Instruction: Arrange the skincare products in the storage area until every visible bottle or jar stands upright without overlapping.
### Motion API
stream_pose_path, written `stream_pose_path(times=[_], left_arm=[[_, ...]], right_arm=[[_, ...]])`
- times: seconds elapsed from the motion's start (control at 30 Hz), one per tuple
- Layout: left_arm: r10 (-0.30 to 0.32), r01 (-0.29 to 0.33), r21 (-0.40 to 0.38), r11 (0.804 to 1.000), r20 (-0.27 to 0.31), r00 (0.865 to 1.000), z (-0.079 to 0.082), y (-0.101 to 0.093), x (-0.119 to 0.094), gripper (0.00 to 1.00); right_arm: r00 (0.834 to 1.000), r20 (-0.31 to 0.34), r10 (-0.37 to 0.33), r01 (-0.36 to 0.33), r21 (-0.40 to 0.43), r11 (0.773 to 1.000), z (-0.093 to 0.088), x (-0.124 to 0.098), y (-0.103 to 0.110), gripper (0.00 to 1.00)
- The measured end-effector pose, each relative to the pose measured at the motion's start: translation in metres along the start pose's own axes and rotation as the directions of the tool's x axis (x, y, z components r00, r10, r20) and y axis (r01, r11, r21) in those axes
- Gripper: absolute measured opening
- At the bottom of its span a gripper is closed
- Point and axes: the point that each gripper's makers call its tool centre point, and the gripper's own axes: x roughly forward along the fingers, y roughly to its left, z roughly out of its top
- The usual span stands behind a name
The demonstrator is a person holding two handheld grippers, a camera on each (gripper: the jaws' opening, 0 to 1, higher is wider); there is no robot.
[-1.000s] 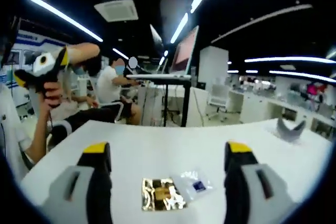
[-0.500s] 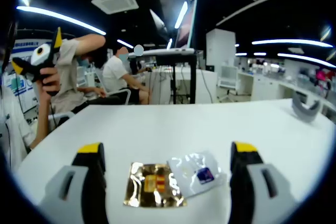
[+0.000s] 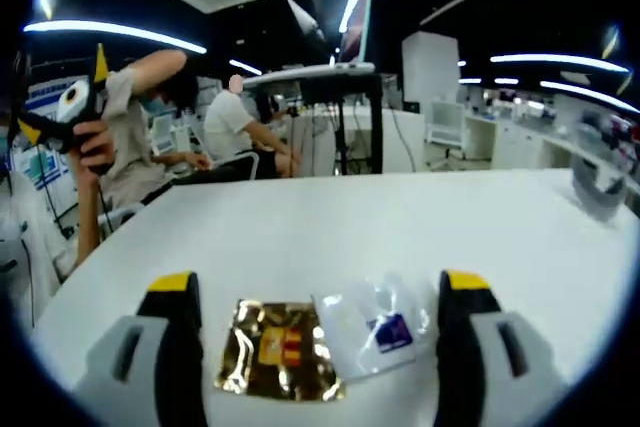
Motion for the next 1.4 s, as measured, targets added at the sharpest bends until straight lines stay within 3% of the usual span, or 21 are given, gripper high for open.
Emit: stream_pose_path(times=[0.07,0.2,0.27,0.3,0.37,0.8,1.3,1.4], left_arm=[[0.002,-0.002,0.0,1.0,-0.002,1.0,-0.001,0.001,0.0,0.76],[-0.002,0.002,0.0,1.0,-0.002,1.0,-0.001,0.001,0.0,0.76],[-0.003,0.003,0.007,1.0,-0.004,1.0,-0.002,0.001,0.0,0.76],[-0.003,0.003,0.008,1.0,-0.005,1.0,-0.002,0.001,0.001,0.76],[-0.003,0.003,0.009,1.0,-0.006,1.0,-0.002,0.002,0.001,0.76],[0.0,0.001,0.02,1.0,-0.008,1.0,-0.003,0.004,0.001,0.76],[0.004,-0.004,0.036,0.999,-0.007,1.0,-0.004,0.003,0.001,0.74],[0.0,0.001,0.057,0.998,-0.019,1.0,-0.005,0.003,0.002,0.74]], right_arm=[[0.998,-0.065,-0.016,0.016,-0.007,1.0,-0.013,-0.001,-0.004,0.98],[0.999,-0.046,-0.012,0.012,-0.005,1.0,-0.012,-0.005,0.0,0.93],[0.998,-0.053,-0.018,0.015,-0.052,0.999,-0.014,-0.006,0.001,0.85],[1.0,-0.022,0.01,-0.011,-0.06,0.998,-0.008,-0.003,0.005,0.81],[0.999,-0.026,0.036,-0.038,-0.073,0.997,-0.01,-0.006,0.012,0.72],[0.997,-0.064,0.039,-0.043,-0.066,0.997,-0.011,-0.011,0.009,0.4],[0.987,-0.152,0.046,-0.057,-0.07,0.996,-0.018,-0.02,0.011,0.38],[0.981,-0.185,0.058,-0.072,-0.071,0.995,-0.02,-0.022,0.025,0.38]])
